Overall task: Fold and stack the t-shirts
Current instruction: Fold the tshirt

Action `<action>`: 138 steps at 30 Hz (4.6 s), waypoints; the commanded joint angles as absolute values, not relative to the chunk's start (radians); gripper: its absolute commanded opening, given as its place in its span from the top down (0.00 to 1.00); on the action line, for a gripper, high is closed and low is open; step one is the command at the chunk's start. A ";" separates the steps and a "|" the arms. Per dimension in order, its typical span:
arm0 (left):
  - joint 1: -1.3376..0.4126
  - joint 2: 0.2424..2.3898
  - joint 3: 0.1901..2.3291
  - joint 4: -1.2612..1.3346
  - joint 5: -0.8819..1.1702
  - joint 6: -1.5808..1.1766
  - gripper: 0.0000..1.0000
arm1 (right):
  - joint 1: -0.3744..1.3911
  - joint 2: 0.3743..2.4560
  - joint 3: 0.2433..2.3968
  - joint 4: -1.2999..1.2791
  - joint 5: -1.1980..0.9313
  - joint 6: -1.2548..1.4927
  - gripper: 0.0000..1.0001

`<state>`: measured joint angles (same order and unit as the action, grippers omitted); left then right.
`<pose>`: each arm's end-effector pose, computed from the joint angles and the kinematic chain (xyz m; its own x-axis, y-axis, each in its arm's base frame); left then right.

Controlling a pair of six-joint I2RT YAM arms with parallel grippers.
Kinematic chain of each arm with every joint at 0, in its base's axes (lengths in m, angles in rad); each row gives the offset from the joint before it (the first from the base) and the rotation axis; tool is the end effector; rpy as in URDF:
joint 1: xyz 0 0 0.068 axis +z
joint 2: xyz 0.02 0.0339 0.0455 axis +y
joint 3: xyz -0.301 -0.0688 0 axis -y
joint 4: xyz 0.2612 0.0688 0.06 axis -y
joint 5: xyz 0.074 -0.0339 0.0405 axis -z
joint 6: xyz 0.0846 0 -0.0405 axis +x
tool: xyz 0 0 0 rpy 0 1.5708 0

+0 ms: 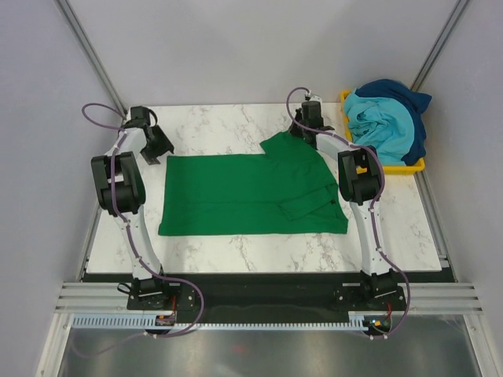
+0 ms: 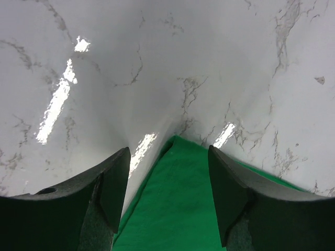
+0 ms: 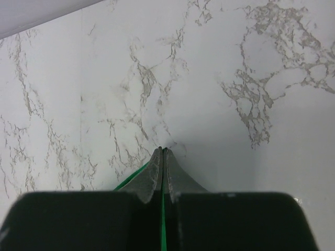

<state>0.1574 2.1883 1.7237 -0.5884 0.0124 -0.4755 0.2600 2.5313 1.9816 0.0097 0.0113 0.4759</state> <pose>0.5267 0.0825 0.1577 -0.6940 -0.5736 -0.4351 -0.5268 0.8165 -0.2362 0.6349 0.1679 0.1192 -0.5551 0.3264 -0.7651 0.0075 0.9217 0.3878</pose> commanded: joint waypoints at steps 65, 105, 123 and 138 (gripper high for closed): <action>0.118 1.649 1.284 -0.523 0.178 -0.433 0.98 | 0.252 1.494 1.071 -0.078 -0.170 0.397 1.00; 0.157 1.283 1.045 -0.548 -0.101 -0.486 0.28 | 0.255 0.731 0.548 -0.450 0.017 0.690 0.17; -0.127 1.764 1.089 -0.546 -0.016 -0.560 0.39 | 0.339 1.653 0.876 -0.256 0.095 0.661 0.16; -0.291 1.591 0.747 -0.359 0.337 -0.741 0.39 | 0.307 2.523 2.078 -0.393 -0.118 0.658 0.19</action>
<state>-0.1856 1.6016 0.8539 -0.3485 0.1898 -0.6216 0.2989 2.3455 1.8729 -0.3435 -0.0147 0.6735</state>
